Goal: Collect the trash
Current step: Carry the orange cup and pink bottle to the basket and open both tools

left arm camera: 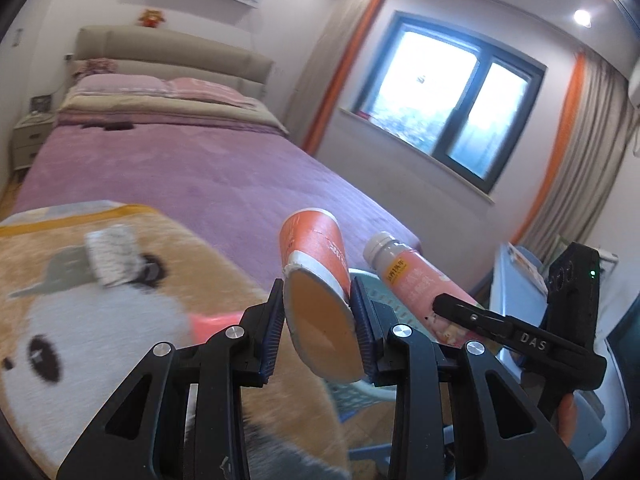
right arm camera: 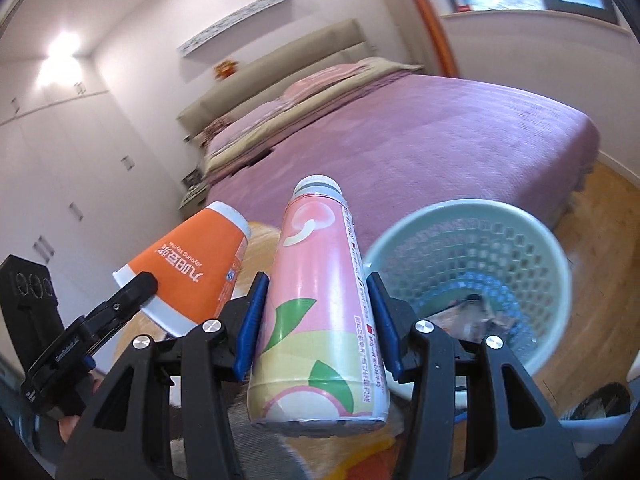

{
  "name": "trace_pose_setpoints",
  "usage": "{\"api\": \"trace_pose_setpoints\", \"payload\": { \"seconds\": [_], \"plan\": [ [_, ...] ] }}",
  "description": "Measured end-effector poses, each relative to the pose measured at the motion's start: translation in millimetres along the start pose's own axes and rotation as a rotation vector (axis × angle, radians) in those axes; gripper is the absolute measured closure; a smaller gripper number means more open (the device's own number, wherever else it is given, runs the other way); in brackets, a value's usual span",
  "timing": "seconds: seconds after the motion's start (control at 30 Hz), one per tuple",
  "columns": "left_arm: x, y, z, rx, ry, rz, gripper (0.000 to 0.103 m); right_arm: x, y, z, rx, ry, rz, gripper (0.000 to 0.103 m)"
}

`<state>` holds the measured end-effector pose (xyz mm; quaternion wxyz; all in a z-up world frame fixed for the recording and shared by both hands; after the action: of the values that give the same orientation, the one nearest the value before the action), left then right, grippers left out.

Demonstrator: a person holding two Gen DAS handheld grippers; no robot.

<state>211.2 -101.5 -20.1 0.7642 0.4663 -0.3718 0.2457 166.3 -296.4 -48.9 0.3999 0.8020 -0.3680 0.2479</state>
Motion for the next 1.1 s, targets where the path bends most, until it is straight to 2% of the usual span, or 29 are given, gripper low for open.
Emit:
{"api": "trace_pose_setpoints", "payload": {
  "seconds": [0.3, 0.57, 0.73, 0.8, 0.87, 1.1],
  "plan": [
    [-11.8, -71.7, 65.4, -0.062, -0.080, -0.088, 0.071, 11.9, -2.9, 86.2, -0.098, -0.144, 0.025, 0.057],
    [-22.9, -125.7, 90.3, -0.078, -0.095, -0.162, 0.070, 14.5, -12.5, 124.0, -0.137, -0.212, 0.017, 0.056],
    [-22.6, -136.3, 101.3, -0.061, -0.131, -0.141, 0.069, 11.3, -20.2, 135.7, -0.159, -0.240, -0.012, 0.053],
    [-23.4, -135.6, 104.6, -0.073, -0.138, -0.137, 0.065, 7.5, -19.6, 139.8, -0.164, -0.250, -0.008, 0.050],
    [-23.8, -135.2, 103.1, -0.064, -0.132, -0.133, 0.048, 6.3, -16.1, 144.8, -0.188, -0.248, 0.000, 0.044],
    [-24.5, -120.9, 83.5, -0.039, -0.095, -0.121, 0.047, 0.7, -5.6, 125.7, -0.181, -0.189, 0.016, 0.044]
  ]
}}
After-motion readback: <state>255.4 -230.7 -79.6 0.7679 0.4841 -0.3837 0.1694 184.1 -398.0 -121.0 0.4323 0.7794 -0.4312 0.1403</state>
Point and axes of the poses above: each gripper's, at about its wrist camera, not at the fingertips, and y roughly against the way its jaws point, z to its right, x to its top, the point moved 7 cm from there along -y, roughly the way its jaws point, and after that the axes turned 12 degrees about x, right-handed, at the moved point
